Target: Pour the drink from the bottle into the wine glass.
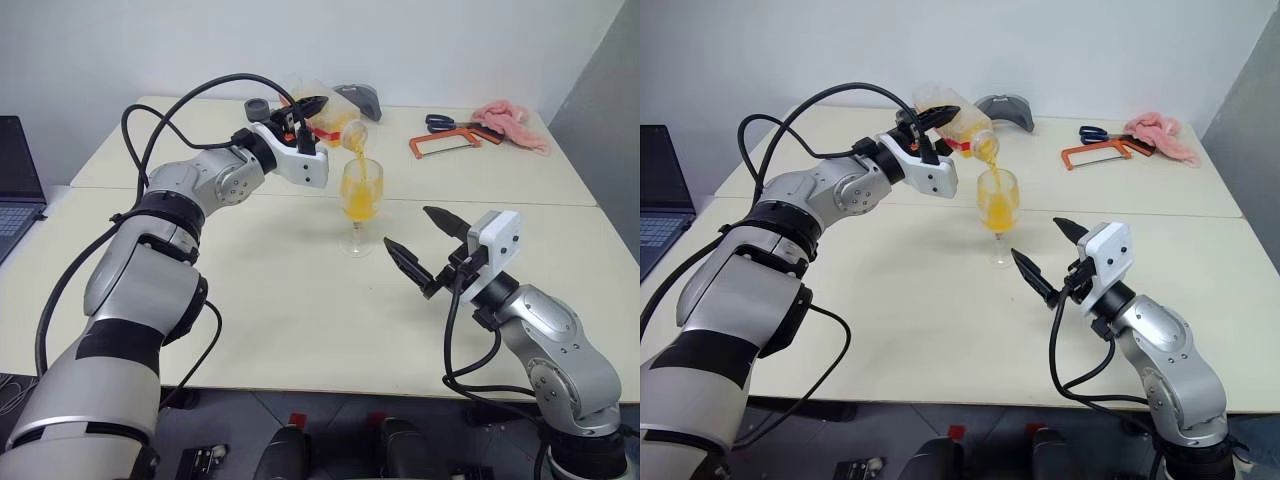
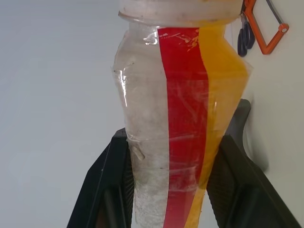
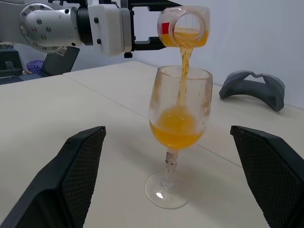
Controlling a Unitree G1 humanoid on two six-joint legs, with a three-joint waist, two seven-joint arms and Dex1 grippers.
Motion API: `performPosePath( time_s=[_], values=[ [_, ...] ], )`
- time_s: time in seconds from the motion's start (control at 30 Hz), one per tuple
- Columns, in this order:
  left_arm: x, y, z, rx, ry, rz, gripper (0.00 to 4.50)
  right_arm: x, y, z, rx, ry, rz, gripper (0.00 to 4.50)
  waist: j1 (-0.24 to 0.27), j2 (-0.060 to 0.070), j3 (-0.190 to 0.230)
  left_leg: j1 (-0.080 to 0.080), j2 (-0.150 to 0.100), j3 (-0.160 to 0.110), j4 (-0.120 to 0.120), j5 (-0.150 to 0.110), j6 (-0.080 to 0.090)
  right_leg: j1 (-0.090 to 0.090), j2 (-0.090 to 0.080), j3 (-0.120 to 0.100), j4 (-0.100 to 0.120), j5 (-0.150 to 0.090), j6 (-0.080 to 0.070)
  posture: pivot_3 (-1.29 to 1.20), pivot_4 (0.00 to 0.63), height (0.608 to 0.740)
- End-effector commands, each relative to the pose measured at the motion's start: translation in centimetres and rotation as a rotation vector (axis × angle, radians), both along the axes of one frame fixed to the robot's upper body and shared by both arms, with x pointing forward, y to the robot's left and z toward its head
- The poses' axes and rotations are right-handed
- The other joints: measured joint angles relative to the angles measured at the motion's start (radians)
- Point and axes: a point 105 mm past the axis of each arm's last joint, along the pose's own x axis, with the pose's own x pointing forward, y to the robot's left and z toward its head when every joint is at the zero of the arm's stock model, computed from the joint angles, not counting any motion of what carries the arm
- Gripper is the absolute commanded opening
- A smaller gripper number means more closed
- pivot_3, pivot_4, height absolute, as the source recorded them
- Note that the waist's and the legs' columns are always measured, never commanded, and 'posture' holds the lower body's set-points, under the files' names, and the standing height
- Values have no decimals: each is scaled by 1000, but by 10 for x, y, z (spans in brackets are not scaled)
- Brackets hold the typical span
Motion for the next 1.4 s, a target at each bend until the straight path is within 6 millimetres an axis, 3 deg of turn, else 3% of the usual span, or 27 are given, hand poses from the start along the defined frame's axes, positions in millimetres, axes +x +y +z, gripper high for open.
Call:
performPosePath(
  time_s=[0.03, 0.67, 0.93, 1.13, 1.4],
  values=[
    [-4, -3, 29, -27, -84, -11, 1671, -7, 2, 12, 8, -55, 18, 4500, 0, 0, 0, 0, 0, 0, 0, 0, 0, 0, 0, 0, 0, 0, 0, 0, 150, 740],
    [-4, -5, 31, -25, -88, -14, 1671, -8, 2, 11, 12, -51, 20, 4500, 0, 0, 0, 0, 0, 1, 0, 0, 0, 0, 0, 0, 0, 0, 0, 0, 150, 740],
    [-4, -5, 30, -27, -83, -15, 1671, -10, -6, 21, 7, -87, 23, 4500, 0, 0, 0, 0, 0, 1, 0, 0, 0, 0, 0, 1, 1, 0, 0, 0, 150, 740],
    [-4, -5, 30, -27, -82, -15, 1671, -9, -25, 28, -36, -83, 23, 4500, 0, 0, 0, 0, -1, 1, 0, 0, 0, 0, -1, 1, 1, 0, 0, 0, 150, 740],
    [-3, -4, 29, -48, -72, -14, 1671, -11, -21, 30, -29, -75, 47, 4500, 0, 0, 0, 0, -1, 2, 1, 0, 0, 0, -1, 1, 1, 0, 0, 0, 150, 740]
  ],
)
